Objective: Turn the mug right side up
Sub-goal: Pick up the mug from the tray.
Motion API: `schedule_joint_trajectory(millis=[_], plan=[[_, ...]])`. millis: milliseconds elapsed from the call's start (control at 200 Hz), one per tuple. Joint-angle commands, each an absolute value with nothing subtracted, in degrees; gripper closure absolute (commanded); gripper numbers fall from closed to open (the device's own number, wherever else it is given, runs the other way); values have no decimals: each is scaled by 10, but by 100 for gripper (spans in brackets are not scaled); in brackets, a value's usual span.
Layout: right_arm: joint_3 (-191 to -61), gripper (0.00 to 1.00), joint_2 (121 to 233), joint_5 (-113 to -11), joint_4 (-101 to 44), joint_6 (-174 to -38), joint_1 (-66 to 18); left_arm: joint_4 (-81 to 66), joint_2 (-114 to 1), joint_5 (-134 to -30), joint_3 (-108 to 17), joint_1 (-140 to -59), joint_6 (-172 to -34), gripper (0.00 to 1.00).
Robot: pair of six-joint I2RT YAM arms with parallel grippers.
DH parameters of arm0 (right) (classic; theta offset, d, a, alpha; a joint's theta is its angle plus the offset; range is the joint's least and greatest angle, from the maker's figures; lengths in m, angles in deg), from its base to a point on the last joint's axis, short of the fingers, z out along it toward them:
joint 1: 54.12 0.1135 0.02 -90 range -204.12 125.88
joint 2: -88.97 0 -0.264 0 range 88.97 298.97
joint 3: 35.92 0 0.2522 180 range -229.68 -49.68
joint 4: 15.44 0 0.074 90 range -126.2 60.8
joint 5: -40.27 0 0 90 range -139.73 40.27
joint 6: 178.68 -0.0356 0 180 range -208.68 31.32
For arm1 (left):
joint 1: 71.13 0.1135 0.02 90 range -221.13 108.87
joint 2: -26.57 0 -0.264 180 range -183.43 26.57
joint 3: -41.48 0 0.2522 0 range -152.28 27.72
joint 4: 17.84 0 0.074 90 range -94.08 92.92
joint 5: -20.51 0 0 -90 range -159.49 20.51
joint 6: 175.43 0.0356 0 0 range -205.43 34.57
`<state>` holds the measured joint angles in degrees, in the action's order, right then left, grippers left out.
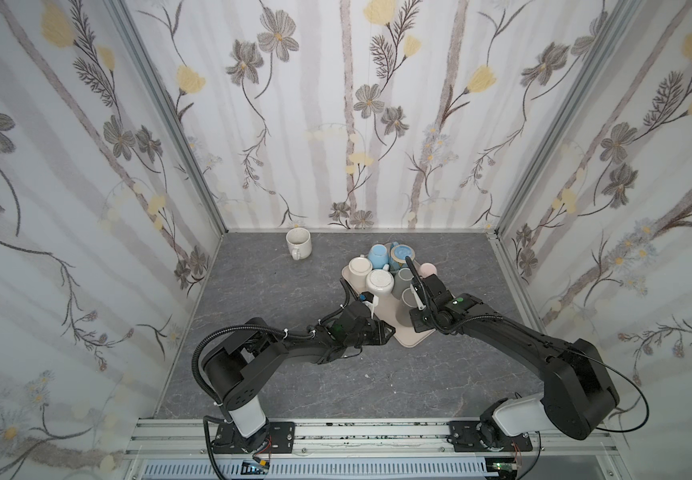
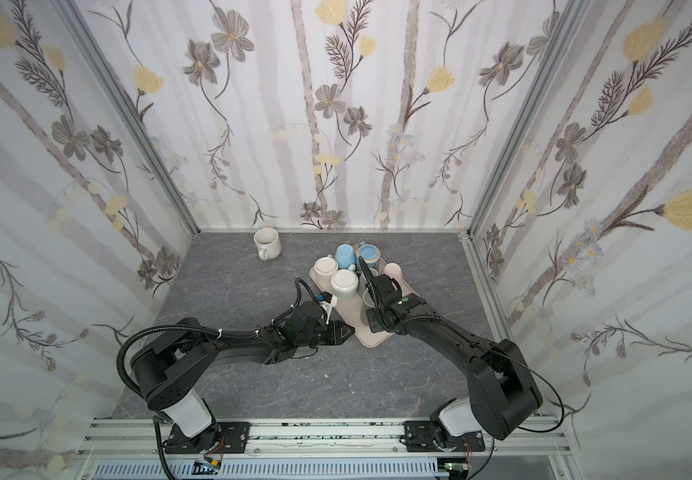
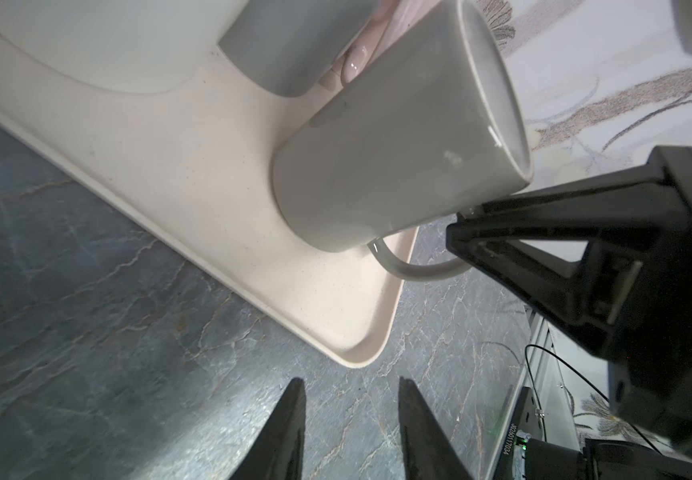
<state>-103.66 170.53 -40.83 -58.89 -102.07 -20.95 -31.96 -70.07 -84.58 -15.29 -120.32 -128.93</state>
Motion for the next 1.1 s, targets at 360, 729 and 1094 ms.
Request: schedule_joint_trajectory(millis=[360, 729, 1094], plan=[[-980, 100, 1576, -409, -472, -1080, -208, -222, -507, -818, -80, -1039, -1273, 55], [-951, 100, 1534, -451, -400, -1150, -210, -241, -415, -863, 14, -968, -1311, 53], [-885, 100, 1488, -536, -260, -1282, -233, -438, -453, -933, 46, -1007, -1407, 47]])
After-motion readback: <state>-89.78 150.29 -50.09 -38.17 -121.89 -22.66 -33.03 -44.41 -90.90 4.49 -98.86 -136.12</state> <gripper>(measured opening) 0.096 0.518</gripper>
